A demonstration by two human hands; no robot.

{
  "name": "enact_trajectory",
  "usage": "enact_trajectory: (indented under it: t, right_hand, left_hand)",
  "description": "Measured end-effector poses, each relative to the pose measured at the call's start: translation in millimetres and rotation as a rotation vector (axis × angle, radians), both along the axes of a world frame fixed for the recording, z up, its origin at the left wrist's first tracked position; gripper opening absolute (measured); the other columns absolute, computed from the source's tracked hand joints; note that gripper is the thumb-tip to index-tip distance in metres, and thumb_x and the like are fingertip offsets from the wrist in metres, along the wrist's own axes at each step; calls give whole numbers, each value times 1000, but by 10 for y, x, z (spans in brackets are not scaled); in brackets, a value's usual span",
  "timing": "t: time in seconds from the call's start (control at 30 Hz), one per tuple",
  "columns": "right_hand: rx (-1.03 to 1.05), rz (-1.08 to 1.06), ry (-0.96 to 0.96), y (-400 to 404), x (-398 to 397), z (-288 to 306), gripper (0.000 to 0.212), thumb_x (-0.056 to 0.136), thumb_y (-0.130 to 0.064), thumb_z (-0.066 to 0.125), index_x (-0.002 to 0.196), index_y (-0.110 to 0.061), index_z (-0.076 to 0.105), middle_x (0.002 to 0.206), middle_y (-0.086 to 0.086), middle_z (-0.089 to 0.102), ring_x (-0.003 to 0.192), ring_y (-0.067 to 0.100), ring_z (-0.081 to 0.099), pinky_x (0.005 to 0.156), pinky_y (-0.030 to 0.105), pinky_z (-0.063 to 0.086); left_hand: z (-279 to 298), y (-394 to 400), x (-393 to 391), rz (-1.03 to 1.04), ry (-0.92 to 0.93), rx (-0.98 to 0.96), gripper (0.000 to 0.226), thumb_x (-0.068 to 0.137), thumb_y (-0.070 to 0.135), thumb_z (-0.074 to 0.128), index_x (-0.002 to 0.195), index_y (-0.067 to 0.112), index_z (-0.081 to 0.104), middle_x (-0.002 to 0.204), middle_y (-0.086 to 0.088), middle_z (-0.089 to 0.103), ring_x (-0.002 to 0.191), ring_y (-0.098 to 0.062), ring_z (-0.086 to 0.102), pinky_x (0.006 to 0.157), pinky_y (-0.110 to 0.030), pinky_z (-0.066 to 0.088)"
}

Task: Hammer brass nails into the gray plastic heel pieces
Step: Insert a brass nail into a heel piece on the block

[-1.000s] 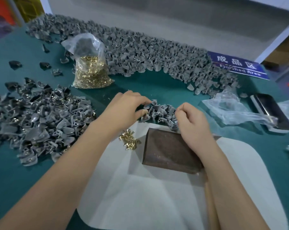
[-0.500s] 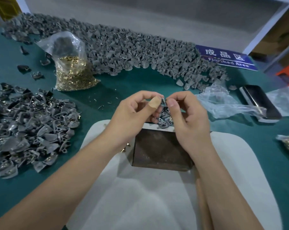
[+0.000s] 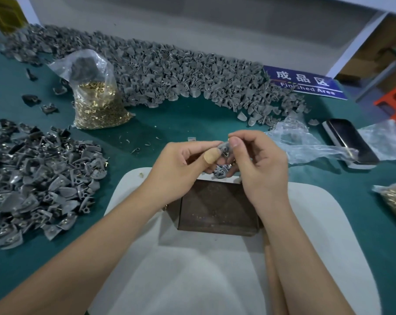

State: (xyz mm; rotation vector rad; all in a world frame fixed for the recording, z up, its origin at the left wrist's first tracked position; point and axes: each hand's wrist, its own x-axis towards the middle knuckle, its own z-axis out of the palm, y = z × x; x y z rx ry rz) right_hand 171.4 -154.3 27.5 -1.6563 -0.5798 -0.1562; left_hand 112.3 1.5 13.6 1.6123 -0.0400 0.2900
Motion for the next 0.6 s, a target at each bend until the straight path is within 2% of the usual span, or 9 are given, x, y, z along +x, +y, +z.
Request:
enact_trajectory:
  t: [0.1, 0.2, 0.27, 0.4, 0.47, 0.53, 0.6]
  right_hand:
    - [-36, -7, 10, -3, 0, -16, 15, 99, -9, 65, 98, -23, 70, 81, 0, 69, 61, 16, 67, 50, 24, 56]
    - [-121, -1, -10, 22, 4, -43, 19, 98, -10, 66, 93, -28, 69, 81, -5, 69, 56, 15, 65, 48, 27, 54]
    - [-153, -54, -24, 31, 35, -57, 22, 98, -11, 66, 90, -32, 67, 79, -6, 69, 51, 15, 64, 48, 27, 52]
    - [-165, -167, -60, 21, 60, -76, 12, 94, -22, 66, 89, -33, 67, 79, -15, 70, 72, 6, 68, 68, 22, 54]
    - [-168, -139, -59, 28, 39, -87, 12, 93, -23, 66, 90, -35, 67, 80, -14, 70, 75, 9, 70, 72, 33, 58]
    - [-137, -101, -21, 21, 34, -80, 13, 95, -22, 66, 90, -34, 68, 81, -9, 71, 71, 18, 70, 68, 49, 60]
    - [-96, -97, -3, -8, 52, -59, 10, 97, -20, 67, 92, -28, 71, 81, -5, 71, 68, 21, 69, 63, 50, 59]
  left_hand:
    - [-58, -25, 15, 81, -22, 51, 16, 92, 32, 67, 101, 23, 78, 77, 9, 75, 69, -3, 66, 68, -21, 56]
    - [-90, -51, 31, 99, -15, -3, 7, 95, 26, 70, 98, 20, 72, 75, 1, 74, 66, -12, 67, 68, -27, 58]
    - [-86, -66, 27, 78, -36, -50, 8, 97, 25, 69, 101, 18, 70, 80, -2, 74, 71, -15, 70, 70, -28, 59]
    - [-85, -98, 7, 26, -81, 96, 25, 84, 31, 81, 106, 25, 70, 92, 10, 72, 88, -9, 69, 85, -22, 53]
    - [-90, -96, 15, 49, -91, 106, 25, 82, 24, 83, 103, 27, 69, 90, 15, 70, 86, -7, 68, 85, -20, 51]
    - [-89, -79, 28, 67, -77, 77, 20, 87, 18, 80, 103, 26, 71, 89, 14, 72, 85, -8, 68, 84, -24, 54]
    - [-78, -55, 35, 72, -53, 16, 15, 92, 19, 74, 106, 25, 73, 92, 10, 76, 85, -11, 71, 83, -27, 58]
